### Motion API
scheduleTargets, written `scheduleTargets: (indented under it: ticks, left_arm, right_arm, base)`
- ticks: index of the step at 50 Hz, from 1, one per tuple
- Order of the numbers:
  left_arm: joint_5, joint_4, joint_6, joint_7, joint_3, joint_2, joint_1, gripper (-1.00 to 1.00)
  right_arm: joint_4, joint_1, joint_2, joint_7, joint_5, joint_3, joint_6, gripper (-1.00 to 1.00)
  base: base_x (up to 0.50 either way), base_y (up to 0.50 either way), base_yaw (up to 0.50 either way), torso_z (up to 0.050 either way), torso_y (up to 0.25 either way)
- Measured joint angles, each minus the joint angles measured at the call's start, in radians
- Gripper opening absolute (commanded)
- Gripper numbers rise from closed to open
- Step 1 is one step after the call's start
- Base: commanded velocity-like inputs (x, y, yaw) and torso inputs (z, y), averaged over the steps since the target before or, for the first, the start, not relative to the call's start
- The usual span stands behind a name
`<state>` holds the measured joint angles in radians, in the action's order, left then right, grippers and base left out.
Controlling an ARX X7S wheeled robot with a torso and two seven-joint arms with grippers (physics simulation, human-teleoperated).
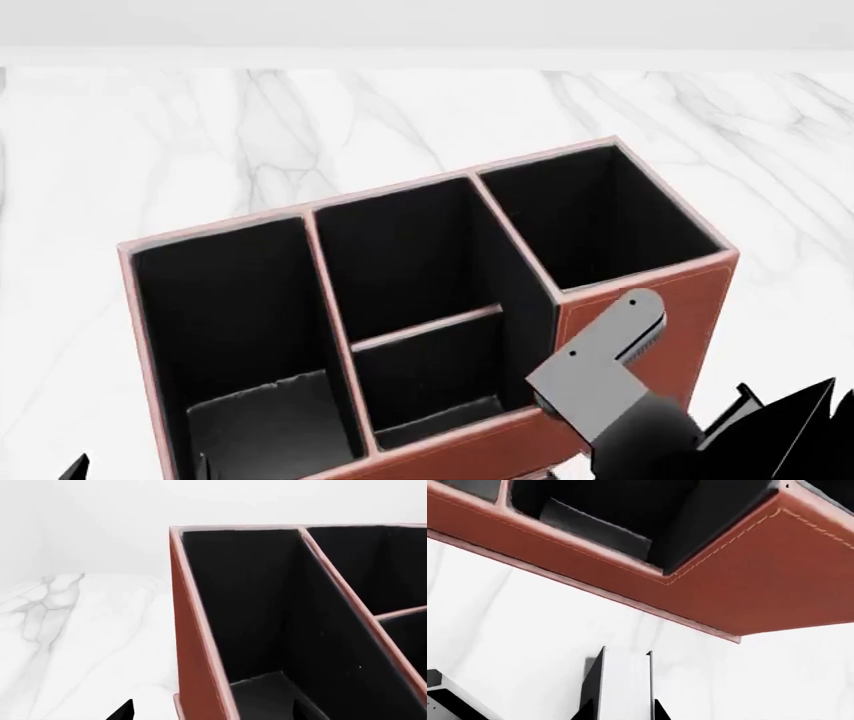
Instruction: Pick up the book and place it in the left compartment of the caddy.
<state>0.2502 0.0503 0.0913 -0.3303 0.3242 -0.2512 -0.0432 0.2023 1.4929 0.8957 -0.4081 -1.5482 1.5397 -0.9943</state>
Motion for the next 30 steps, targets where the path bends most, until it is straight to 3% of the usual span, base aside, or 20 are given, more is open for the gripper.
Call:
scheduleTargets:
  ticks: [30]
  left_arm:
    - [0.016,-0.002,-0.013,-0.009,0.009,-0.007,-0.005,1.0]
  right_arm:
    - [-0.063,0.357,-0.066,-0.222,-0.421,-0.128,-0.167,-1.0]
  base:
    - [0.0,0.0,0.0,0.0,0.001]
